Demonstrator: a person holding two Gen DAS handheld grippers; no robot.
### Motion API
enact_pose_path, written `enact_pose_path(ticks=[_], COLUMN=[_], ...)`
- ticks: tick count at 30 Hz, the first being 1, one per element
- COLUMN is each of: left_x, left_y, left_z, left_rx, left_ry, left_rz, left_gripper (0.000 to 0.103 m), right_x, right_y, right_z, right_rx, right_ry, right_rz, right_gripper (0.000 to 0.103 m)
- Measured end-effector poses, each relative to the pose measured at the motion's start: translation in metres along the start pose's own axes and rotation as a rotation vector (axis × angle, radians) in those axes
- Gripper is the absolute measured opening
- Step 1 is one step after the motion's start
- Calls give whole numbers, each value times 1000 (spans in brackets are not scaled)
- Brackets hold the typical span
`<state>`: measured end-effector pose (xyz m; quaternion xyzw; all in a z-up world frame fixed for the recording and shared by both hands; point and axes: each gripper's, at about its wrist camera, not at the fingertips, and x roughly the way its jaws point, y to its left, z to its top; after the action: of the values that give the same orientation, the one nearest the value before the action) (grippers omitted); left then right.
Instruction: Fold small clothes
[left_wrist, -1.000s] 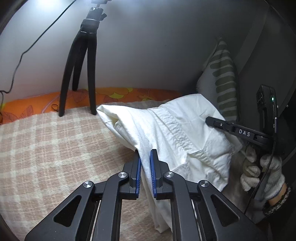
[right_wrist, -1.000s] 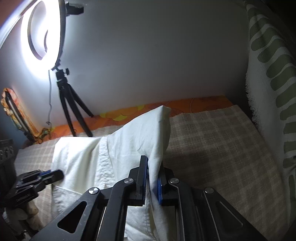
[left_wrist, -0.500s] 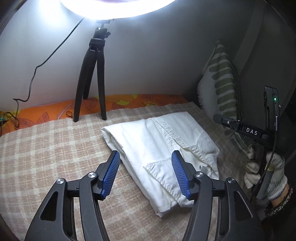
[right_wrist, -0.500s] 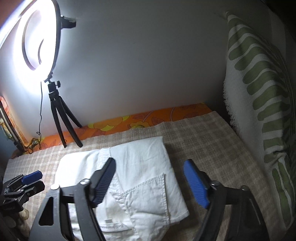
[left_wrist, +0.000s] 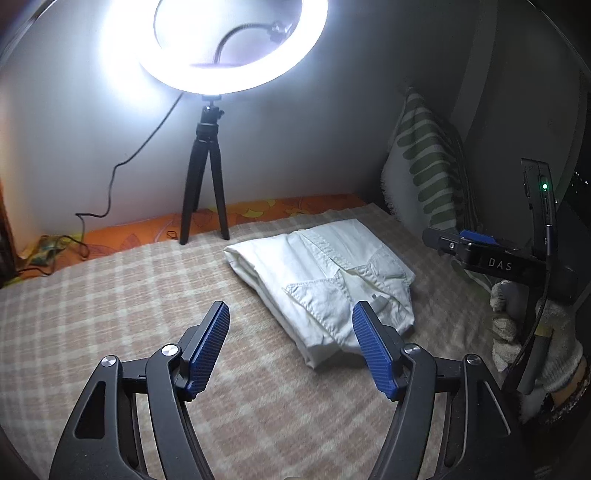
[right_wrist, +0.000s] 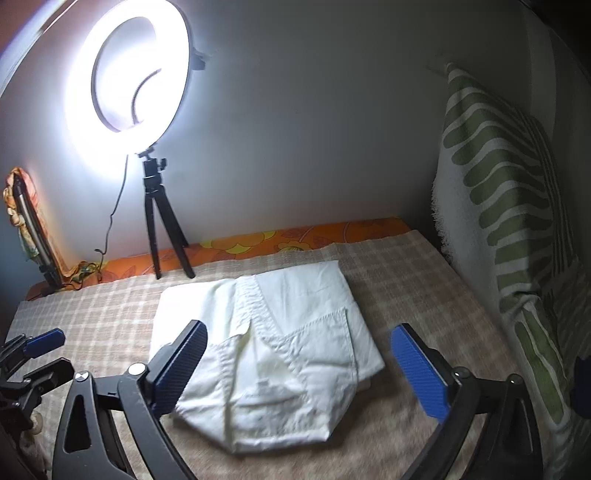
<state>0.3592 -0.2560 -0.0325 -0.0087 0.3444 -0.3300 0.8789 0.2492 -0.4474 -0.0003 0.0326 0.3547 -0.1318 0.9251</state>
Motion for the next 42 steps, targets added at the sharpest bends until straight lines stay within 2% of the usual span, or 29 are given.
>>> enact_pose_path(ticks=[4, 19, 27, 29, 33, 42], left_x=[-26, -102, -117, -118, -119, -114], left_y=[-3, -5, 1, 2, 0, 0], left_z=[-10, -68, -93, -97, -102, -109], left_rx=[14, 63, 67, 68, 96, 104], left_ry=[-18, -61, -63, -71, -101, -78], left_rz=[24, 73, 117, 136, 198, 241], left_gripper=[79, 81, 82, 85, 102, 102], right_x=[-26, -88, -95, -94, -92, -99], right_y=[13, 57, 72, 75, 80, 86], right_z=[-15, -81, -103, -107, -114, -115], right_rx=[-17, -39, -44, -44, -42, -48], right_ry=[-15, -94, -118, -117, -120, -163], right_rz=[-46, -115, -108, -109, -105, -96], right_gripper=[103, 103, 103, 103, 103, 103])
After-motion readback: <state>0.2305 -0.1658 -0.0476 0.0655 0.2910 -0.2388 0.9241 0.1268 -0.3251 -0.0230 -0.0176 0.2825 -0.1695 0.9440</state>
